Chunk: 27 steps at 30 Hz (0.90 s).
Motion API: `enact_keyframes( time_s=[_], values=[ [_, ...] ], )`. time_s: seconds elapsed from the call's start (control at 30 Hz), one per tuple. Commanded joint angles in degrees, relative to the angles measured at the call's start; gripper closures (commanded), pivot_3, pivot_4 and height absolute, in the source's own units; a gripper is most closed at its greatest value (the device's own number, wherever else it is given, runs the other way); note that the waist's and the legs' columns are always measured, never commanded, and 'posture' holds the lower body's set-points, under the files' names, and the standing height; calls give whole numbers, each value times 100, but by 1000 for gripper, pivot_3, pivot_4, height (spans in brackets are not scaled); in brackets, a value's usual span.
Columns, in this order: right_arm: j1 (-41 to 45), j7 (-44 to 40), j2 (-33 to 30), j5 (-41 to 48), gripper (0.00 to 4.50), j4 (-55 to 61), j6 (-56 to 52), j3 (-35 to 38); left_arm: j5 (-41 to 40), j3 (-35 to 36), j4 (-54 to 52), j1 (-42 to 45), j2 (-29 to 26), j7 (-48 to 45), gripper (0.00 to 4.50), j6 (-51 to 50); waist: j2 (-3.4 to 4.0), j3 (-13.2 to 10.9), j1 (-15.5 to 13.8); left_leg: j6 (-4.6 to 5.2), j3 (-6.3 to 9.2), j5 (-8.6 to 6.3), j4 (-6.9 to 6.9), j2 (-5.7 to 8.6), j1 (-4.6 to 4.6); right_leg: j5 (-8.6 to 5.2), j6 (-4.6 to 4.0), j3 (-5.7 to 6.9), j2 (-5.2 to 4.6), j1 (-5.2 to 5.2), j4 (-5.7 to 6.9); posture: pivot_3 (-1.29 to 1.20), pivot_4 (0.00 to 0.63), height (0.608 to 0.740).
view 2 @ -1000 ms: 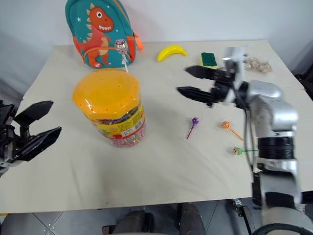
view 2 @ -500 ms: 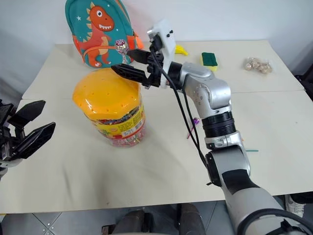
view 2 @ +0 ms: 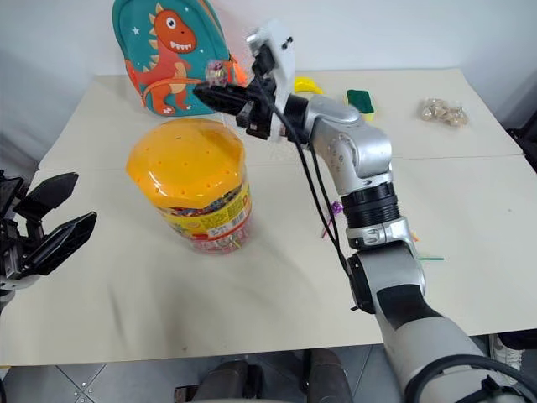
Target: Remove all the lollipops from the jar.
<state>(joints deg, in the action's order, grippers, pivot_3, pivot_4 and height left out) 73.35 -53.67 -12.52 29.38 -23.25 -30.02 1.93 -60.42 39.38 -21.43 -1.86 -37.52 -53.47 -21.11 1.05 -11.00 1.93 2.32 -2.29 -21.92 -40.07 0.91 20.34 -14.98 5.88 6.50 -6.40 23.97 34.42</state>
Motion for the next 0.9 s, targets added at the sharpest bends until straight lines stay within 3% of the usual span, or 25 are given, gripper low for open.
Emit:
enact_keyframes(
  time_s=[0.03,0.13,0.23,0.37,0.47,0.73,0.9],
  values=[
    [355,-251,-386,287,4483,-49,308,578,21,-91,-3,154,-163,-147,0,33,-1,0,-17,0,1,0,0,0,0,0,0,1,-1,0,0,0,150,740],
    [336,-380,-993,216,4483,-132,206,751,104,-264,-95,155,-305,-342,0,1,-2,1,-27,1,1,0,-1,3,0,0,0,1,-6,-2,0,0,150,740],
    [-17,-649,-2047,-271,4483,-259,0,528,322,-461,-243,49,-506,-630,0,30,-3,0,-43,5,2,1,0,8,2,0,0,0,-15,-2,-2,0,150,740],
    [-1143,-1109,-3509,-1419,4483,-296,249,-316,550,-653,-330,-114,-728,-1007,0,71,-5,1,-53,6,2,0,7,5,5,0,1,1,-19,-7,-28,0,150,740],
    [-2271,-1338,-4269,-1933,4483,-158,398,-684,772,-839,-274,-227,-844,-1311,0,135,1,-3,-41,6,-11,0,14,2,7,1,2,1,-17,-8,-41,0,150,740],
    [-3482,-1009,-4338,-2370,4483,-540,1194,-632,1093,-1037,-99,-189,-828,-1322,0,204,31,-21,-7,0,-90,3,3,-23,-32,1,2,-18,-4,-2,1,0,150,740],
    [-3490,-1089,-4452,-2365,3040,-852,1284,-498,1127,-941,-14,-196,-880,-1289,0,133,31,-21,-64,-1,-71,1,0,-21,-20,1,2,-37,-12,-1,-10,0,150,740]
  ],
)
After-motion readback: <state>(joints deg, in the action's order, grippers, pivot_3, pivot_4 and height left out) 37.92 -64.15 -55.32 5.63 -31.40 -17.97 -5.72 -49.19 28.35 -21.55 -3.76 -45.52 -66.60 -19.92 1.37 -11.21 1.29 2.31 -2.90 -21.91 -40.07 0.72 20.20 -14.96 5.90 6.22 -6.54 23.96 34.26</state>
